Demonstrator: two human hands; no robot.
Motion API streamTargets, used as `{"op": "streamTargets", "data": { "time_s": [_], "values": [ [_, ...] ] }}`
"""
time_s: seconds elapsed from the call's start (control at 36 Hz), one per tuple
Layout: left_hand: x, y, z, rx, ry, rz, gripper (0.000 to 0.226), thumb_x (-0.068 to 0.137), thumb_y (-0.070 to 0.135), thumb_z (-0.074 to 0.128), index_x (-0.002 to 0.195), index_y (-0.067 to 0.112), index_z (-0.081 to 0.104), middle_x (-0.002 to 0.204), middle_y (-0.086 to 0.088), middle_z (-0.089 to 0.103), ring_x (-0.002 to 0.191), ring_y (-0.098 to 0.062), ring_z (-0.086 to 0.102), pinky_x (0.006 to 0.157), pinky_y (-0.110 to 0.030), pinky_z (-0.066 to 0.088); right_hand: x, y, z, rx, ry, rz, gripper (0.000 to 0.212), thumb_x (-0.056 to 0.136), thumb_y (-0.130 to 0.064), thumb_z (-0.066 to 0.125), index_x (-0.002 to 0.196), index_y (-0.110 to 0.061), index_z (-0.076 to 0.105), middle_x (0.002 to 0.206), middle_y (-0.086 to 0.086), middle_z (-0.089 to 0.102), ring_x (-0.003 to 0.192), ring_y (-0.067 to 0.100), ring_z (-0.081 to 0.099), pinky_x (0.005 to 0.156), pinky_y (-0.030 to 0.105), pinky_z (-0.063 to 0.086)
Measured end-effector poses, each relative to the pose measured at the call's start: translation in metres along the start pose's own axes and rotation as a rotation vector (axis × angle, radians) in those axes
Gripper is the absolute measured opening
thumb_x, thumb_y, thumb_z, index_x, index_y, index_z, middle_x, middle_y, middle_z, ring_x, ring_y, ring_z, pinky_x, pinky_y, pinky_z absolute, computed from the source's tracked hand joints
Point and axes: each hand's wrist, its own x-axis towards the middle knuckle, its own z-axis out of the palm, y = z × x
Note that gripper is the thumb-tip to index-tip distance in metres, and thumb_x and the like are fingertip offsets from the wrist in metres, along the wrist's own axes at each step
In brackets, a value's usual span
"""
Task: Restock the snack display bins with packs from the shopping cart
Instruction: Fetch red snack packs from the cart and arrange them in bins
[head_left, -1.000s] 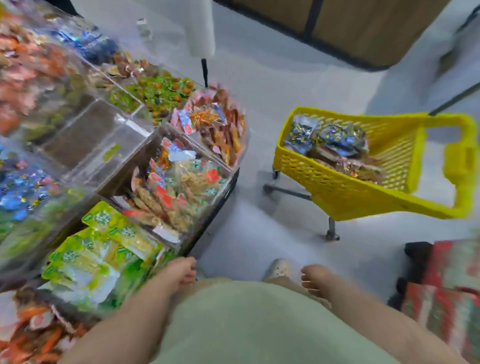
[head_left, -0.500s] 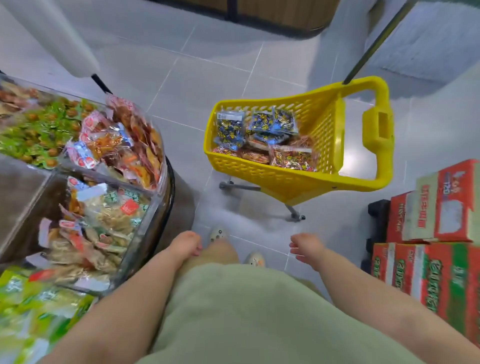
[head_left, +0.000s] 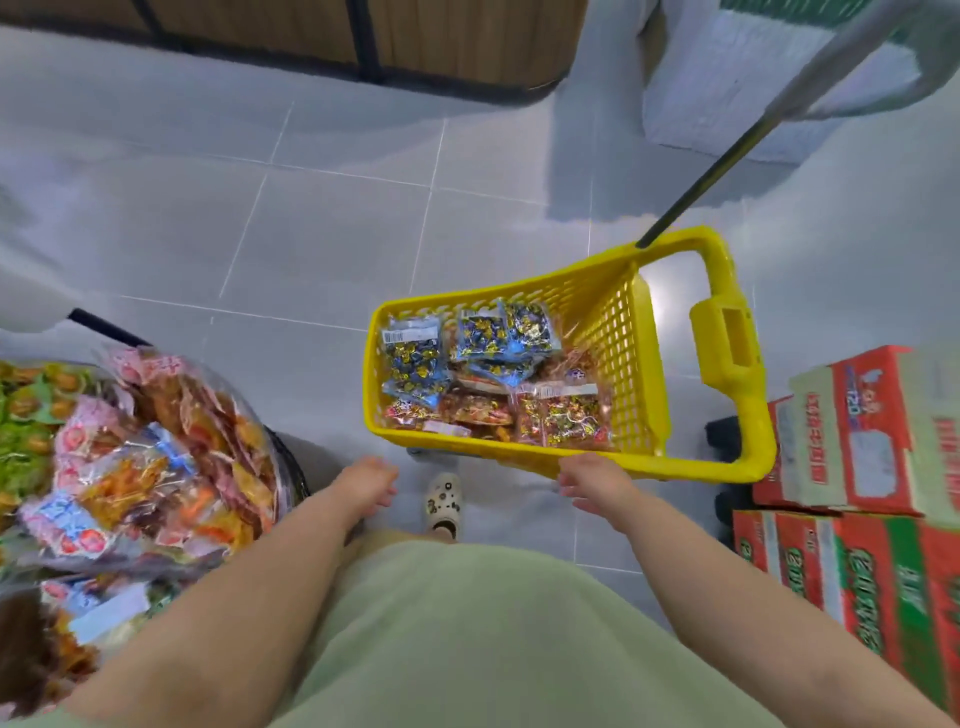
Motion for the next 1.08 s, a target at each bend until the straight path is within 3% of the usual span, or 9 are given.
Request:
{"op": "streamTargets", "data": {
  "time_s": [0.14,0.33,0.44,0.56,0.67,0.72,0.81,0.97,1.08],
  "values": [
    [0.019,0.05,-0.01,0.036,-0.002,0.024,0.02,0.098,0.016,0.042,0.08,0.012,0.048,0.07,-0.007,0.05,0.053,-0.017,0.043,0.052,-0.023,0.032,0.032,-0.046,-0.01,-0.092,0.084,-0.145,0.019,0.091,-0.013,0.052,0.108,-0.012,0.061,0.096,0.01,0.061,0.074,0.018,0.058,0.066,0.027,0.044],
    [0.033,0.067,-0.012,0.397,0.035,0.224,0.012,0.093,0.017,0.05,0.096,0.011,0.06,0.095,-0.008,0.057,0.088,-0.026,0.054,0.071,-0.028,0.037,0.075,-0.073,-0.025,-0.594,0.202,-0.295,0.038,0.084,-0.004,0.059,0.122,-0.008,0.06,0.128,0.013,0.055,0.115,0.027,0.053,0.09,0.028,0.042],
    [0.04,0.065,0.004,0.47,-0.033,0.325,0.03,0.083,0.012,0.063,0.113,0.016,0.064,0.107,-0.004,0.06,0.102,-0.023,0.057,0.078,-0.026,0.043,0.095,-0.083,-0.028,-1.011,0.177,-0.304,0.044,0.081,-0.012,0.063,0.125,-0.014,0.058,0.125,0.013,0.056,0.114,0.028,0.053,0.095,0.033,0.046],
    [0.05,0.066,0.027,0.654,-0.095,0.357,0.047,0.082,0.019,0.066,0.129,0.021,0.059,0.134,-0.005,0.056,0.122,-0.025,0.05,0.097,-0.031,0.043,0.109,-0.082,-0.027,-1.237,0.082,-0.237,0.065,0.082,-0.017,0.061,0.141,-0.014,0.034,0.139,0.01,0.042,0.131,0.029,0.034,0.106,0.041,0.036],
    [0.061,0.067,0.051,0.995,-0.194,0.323,0.053,0.091,0.038,0.057,0.142,0.035,0.042,0.153,0.004,0.035,0.144,-0.021,0.024,0.116,-0.052,0.016,0.122,-0.074,-0.028,-1.321,0.021,-0.216,0.085,0.084,-0.027,0.064,0.15,-0.015,0.012,0.156,0.006,0.016,0.145,0.028,0.009,0.118,0.046,0.01],
    [0.064,0.067,0.062,1.042,-0.188,0.289,0.048,0.095,0.039,0.051,0.142,0.037,0.041,0.154,0.004,0.034,0.146,-0.023,0.018,0.114,-0.062,0.003,0.129,-0.07,-0.03,-1.335,0.005,-0.22,0.092,0.082,-0.036,0.067,0.15,-0.016,0.009,0.157,0.006,0.013,0.145,0.028,0.006,0.118,0.046,0.006],
    [0.066,0.07,0.072,1.048,-0.145,0.262,0.04,0.098,0.035,0.043,0.137,0.038,0.047,0.148,0.001,0.042,0.142,-0.025,0.026,0.112,-0.066,-0.001,0.138,-0.069,-0.033,-1.369,-0.01,-0.243,0.095,0.073,-0.05,0.073,0.146,-0.017,0.021,0.148,0.008,0.031,0.139,0.028,0.024,0.115,0.043,0.017],
    [0.071,0.068,0.076,1.087,-0.129,0.261,0.041,0.099,0.029,0.041,0.138,0.038,0.043,0.149,0.002,0.04,0.141,-0.026,0.026,0.113,-0.064,0.0,0.145,-0.085,-0.045,-1.404,-0.105,-0.293,0.076,0.068,-0.058,0.074,0.129,-0.02,0.047,0.126,0.004,0.056,0.116,0.024,0.052,0.091,0.037,0.044],
    [0.072,0.066,0.072,1.101,-0.131,0.284,0.041,0.1,0.031,0.04,0.14,0.039,0.04,0.148,0.003,0.04,0.14,-0.026,0.027,0.113,-0.061,0.007,0.14,-0.098,-0.056,-1.372,-0.07,-0.365,0.058,0.073,-0.057,0.07,0.117,-0.022,0.056,0.116,0.001,0.062,0.108,0.023,0.058,0.078,0.032,0.044]
  ]
}}
